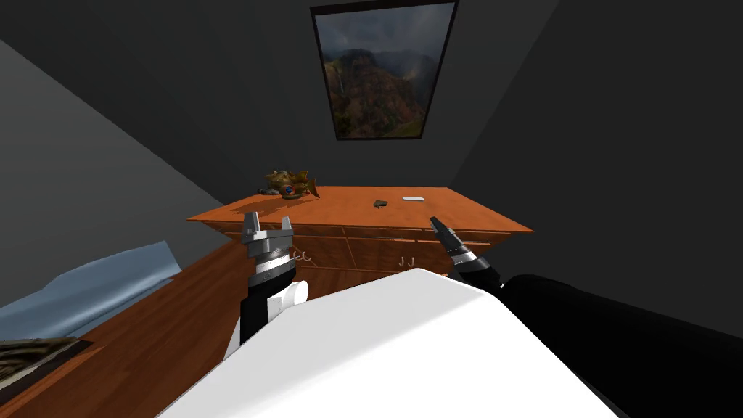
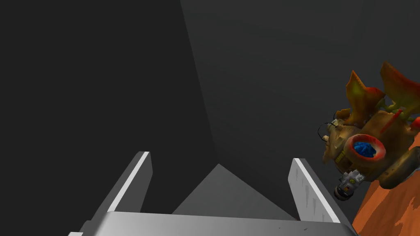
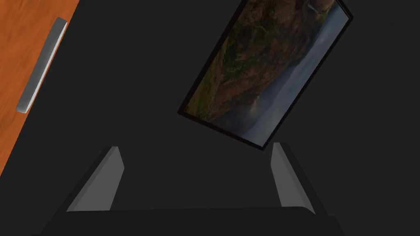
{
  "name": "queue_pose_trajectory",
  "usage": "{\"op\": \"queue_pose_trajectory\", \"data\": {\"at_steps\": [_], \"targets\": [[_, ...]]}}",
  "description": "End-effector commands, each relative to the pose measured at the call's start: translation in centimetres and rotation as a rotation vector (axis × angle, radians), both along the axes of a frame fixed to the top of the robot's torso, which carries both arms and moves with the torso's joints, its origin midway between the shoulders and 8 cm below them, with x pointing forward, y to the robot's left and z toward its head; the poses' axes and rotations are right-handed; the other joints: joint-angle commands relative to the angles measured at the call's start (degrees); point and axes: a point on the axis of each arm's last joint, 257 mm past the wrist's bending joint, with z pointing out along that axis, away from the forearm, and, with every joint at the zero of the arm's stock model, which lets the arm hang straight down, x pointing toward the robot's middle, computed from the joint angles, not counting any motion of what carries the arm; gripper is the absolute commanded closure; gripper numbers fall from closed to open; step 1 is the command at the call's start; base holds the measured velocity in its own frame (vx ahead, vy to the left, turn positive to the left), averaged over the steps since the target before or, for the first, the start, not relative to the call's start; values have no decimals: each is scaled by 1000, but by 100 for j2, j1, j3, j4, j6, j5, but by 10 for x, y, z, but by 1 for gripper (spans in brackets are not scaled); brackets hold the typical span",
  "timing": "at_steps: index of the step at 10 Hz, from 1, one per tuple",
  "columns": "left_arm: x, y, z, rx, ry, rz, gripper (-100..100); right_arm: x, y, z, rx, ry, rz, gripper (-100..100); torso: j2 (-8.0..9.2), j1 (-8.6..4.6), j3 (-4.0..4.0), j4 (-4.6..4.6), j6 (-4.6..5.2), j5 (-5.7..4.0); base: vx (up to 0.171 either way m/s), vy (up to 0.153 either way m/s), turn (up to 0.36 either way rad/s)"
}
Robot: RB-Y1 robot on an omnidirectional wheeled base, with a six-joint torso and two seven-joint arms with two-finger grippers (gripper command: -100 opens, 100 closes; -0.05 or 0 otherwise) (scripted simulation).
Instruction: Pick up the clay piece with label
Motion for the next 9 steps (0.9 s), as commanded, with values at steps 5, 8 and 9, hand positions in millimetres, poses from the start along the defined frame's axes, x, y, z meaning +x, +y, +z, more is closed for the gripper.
{"op": "queue_pose_trajectory", "data": {"at_steps": [5,8,9], "targets": [[0,0,0,0,0,0,0,-32,-27,-34,-170,194,-38,-100,-5,1,-3,-1,-1,0,-24,4,195],[0,0,0,0,0,0,0,-51,-47,-48,-314,312,-43,-100,-5,1,-2,0,6,0,-24,9,240],[0,0,0,0,0,0,0,-59,-50,-54,-314,341,-49,-100,-6,-1,-3,-1,-1,0,-18,2,140]]}}
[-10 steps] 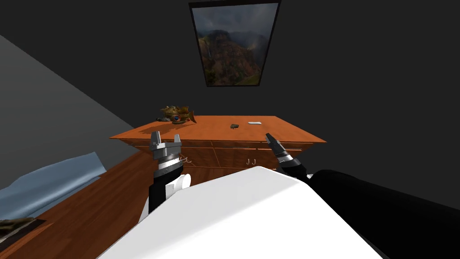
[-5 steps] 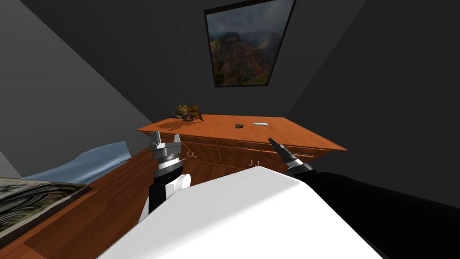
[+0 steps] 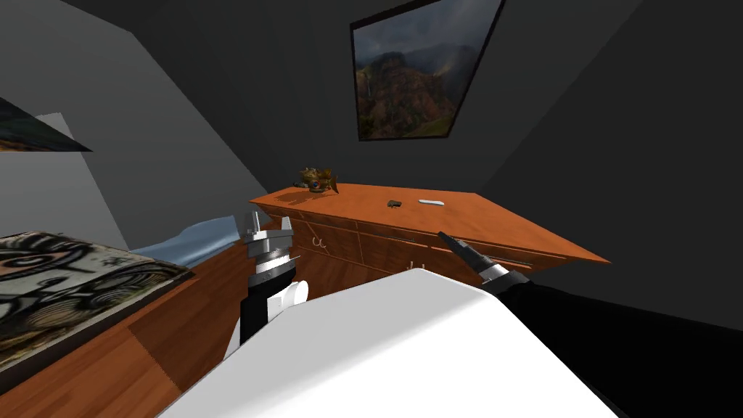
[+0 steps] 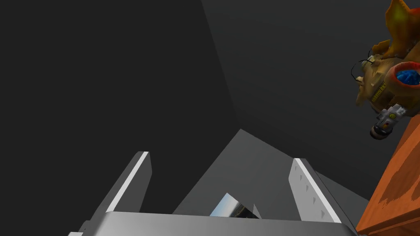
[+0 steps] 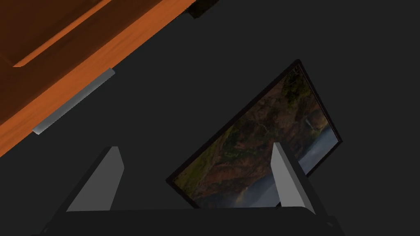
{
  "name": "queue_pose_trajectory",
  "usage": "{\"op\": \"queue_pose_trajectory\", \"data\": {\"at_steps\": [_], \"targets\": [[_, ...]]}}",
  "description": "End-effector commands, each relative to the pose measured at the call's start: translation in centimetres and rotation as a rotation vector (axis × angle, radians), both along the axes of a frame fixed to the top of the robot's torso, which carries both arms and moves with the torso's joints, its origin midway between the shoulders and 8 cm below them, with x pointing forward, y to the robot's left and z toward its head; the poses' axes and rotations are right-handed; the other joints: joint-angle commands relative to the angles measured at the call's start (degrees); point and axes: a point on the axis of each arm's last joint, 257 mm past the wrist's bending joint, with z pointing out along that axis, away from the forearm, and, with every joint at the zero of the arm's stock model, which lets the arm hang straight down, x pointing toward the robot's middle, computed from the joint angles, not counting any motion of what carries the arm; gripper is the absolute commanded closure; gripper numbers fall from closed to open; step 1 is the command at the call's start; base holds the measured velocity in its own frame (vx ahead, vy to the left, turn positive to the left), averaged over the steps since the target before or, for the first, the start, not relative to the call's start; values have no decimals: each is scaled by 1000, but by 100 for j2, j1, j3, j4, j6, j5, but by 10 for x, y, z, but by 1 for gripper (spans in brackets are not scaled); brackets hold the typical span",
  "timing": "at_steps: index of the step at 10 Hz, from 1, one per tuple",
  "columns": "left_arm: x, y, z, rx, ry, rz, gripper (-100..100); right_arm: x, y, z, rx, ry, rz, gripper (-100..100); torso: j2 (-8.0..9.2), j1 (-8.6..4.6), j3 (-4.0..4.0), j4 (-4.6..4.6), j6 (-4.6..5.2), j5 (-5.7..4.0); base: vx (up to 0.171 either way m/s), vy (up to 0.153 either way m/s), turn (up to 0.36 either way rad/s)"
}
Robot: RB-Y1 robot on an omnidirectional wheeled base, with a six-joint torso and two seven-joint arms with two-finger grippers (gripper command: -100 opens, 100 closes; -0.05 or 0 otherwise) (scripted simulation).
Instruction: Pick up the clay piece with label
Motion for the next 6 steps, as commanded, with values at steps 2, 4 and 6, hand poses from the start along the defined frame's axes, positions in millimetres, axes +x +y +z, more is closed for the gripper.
{"op": "queue_pose_trajectory", "data": {"at_steps": [2,4,6], "targets": [[0,0,0,0,0,0,0,-19,-14,-11,-82,92,-3,-100,-1,2,-1,-1,-6,1,-16,10,231],[0,0,0,0,0,0,0,-34,-25,-19,-154,171,1,-100,-2,2,-1,-1,-5,1,-14,11,216],[0,0,0,0,0,0,0,-47,-36,-24,-226,244,11,-100,-5,3,-3,-1,-6,1,-10,13,236]]}}
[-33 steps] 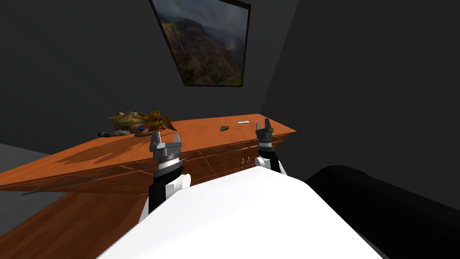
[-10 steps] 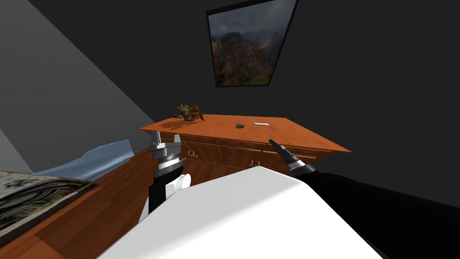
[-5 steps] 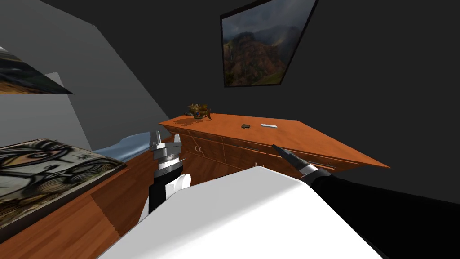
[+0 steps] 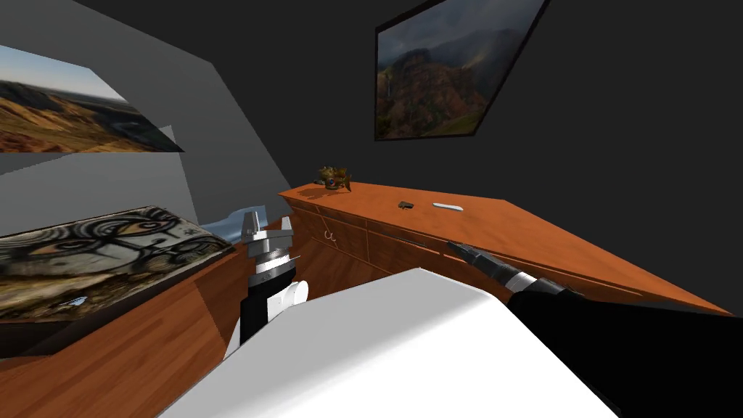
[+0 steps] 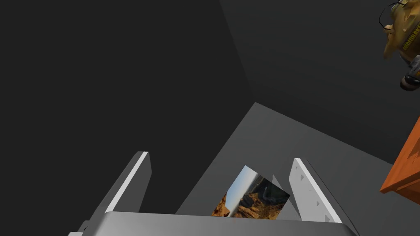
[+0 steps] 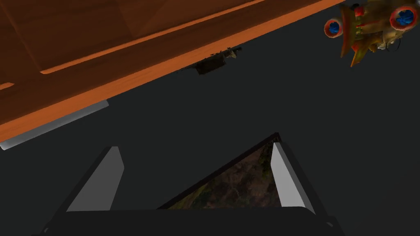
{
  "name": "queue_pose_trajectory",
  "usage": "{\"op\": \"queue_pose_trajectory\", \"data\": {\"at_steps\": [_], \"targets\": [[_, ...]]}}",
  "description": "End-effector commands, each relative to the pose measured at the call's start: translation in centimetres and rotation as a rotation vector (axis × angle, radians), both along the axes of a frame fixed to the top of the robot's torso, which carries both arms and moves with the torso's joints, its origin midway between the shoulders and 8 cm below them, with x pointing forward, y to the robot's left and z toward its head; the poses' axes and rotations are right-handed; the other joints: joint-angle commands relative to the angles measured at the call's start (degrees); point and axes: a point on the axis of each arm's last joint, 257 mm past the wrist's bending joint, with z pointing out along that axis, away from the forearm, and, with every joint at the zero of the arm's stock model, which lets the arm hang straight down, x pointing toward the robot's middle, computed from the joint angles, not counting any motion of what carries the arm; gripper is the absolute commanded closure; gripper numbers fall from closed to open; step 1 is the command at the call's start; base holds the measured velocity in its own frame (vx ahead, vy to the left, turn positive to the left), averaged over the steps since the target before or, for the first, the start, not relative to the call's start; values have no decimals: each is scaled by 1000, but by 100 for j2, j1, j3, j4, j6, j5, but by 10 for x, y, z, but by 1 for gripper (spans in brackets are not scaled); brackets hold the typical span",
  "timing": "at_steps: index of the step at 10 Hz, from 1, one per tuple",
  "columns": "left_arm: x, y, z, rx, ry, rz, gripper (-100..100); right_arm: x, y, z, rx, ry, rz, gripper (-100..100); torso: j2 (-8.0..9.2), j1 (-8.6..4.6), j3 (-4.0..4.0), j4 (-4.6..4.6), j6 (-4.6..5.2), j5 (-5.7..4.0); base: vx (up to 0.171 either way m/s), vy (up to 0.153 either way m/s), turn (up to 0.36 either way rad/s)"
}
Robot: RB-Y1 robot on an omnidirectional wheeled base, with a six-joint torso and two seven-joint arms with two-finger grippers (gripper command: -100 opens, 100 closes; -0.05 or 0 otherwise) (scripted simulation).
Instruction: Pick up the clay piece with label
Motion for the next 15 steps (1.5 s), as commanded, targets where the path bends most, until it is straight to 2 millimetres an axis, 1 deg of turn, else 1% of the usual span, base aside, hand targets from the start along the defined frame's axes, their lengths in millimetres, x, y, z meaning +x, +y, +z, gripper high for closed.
{"op": "queue_pose_trajectory", "data": {"at_steps": [1,2,3,4,5,6,7,8,10,11,14,15], "targets": [[0,0,0,0,0,0,0,-12,-13,-4,-80,71,18,-100,0,0,0,0,0,0,-6,15,324],[0,0,0,0,0,0,0,-19,-14,-7,-80,92,12,-100,-2,1,-1,-1,-7,0,-4,5,170],[0,0,0,0,0,0,0,-25,-24,-9,-147,145,35,-100,-2,-1,-1,0,0,-1,-5,14,254],[0,0,0,0,0,0,0,-31,-25,-11,-148,163,30,-100,-3,0,-2,-1,-5,0,-4,7,176],[0,0,0,0,0,0,0,-38,-36,-12,-216,219,54,-100,-3,-1,-1,0,0,0,0,15,353],[0,0,0,0,0,0,0,-42,-36,-13,-215,231,52,-100,-5,-1,-3,-2,-6,0,3,5,153],[0,0,0,0,0,0,0,-48,-46,-14,-282,286,79,-100,-5,-2,-3,-1,2,-1,5,13,221],[0,0,0,0,0,0,0,-51,-47,-15,-281,296,77,-100,-7,-1,-4,-2,-4,0,4,7,171],[0,0,0,0,0,0,0,-63,-65,-17,-398,402,139,-100,-9,-1,-6,-3,-7,-1,12,11,403],[0,0,0,0,0,0,0,-68,-68,-16,-407,417,136,-100,-14,-3,-9,-4,-4,-1,16,1,168],[0,0,0,0,0,0,0,-84,-98,-14,-573,569,229,-100,-19,-5,-12,-5,-4,-2,26,2,373],[0,0,0,0,0,0,0,-83,-98,-13,-581,571,237,-100,-23,-8,-14,-6,-4,-2,24,-10,190]]}}
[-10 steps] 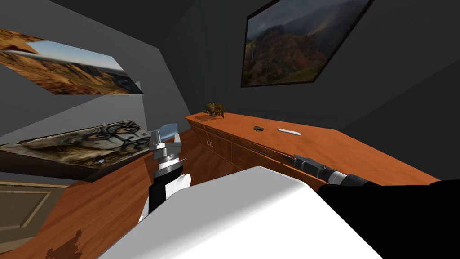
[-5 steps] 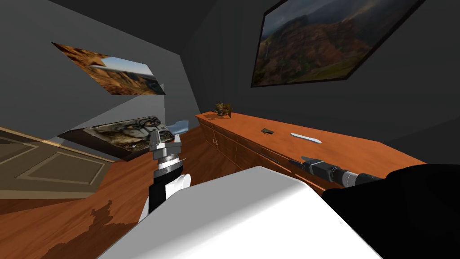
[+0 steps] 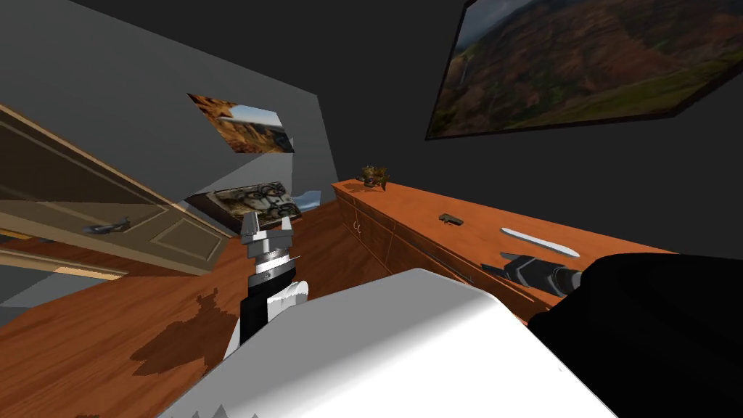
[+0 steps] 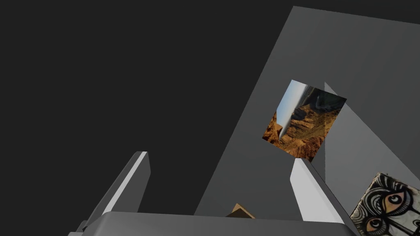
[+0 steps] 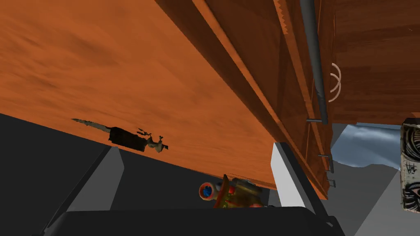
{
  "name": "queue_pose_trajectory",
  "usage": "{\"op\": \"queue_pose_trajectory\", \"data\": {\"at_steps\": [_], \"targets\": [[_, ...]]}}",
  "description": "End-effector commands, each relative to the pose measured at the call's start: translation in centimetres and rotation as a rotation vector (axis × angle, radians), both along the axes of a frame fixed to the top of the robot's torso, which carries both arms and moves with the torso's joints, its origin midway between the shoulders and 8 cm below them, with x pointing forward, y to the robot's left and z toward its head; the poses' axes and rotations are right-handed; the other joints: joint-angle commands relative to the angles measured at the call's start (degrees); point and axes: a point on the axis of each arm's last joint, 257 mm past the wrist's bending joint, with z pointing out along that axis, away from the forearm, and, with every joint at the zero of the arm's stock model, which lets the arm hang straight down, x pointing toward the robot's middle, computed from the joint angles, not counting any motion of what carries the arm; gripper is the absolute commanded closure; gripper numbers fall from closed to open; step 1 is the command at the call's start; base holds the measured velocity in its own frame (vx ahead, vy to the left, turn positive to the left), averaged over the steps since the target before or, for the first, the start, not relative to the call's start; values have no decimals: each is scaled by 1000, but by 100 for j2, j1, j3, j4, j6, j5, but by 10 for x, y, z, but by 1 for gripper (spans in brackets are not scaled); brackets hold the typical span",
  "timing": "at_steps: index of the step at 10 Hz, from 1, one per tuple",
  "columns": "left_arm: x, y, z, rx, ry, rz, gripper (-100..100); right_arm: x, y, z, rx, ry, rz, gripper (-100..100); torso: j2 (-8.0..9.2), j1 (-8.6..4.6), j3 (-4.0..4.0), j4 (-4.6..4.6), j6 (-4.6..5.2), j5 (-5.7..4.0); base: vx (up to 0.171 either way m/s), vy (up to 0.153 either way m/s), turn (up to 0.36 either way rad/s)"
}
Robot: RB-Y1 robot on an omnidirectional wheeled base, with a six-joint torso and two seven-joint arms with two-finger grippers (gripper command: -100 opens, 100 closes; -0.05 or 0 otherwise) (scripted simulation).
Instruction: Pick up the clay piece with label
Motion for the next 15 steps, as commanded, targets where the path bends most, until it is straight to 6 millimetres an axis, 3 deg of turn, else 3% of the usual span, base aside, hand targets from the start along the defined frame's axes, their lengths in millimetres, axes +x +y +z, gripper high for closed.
{"op": "queue_pose_trajectory", "data": {"at_steps": [1,9,15], "targets": [[0,0,0,0,0,0,0,-4,-12,2,-60,60,45,-100,0,0,0,0,0,0,27,-1,285],[0,0,0,0,0,0,0,-20,-68,10,-315,345,257,-100,-16,-11,-9,-4,-2,-3,43,-30,303],[0,0,0,0,0,0,0,-55,-93,10,-383,529,317,-100,0,3,0,1,6,1,33,-44,136]]}}
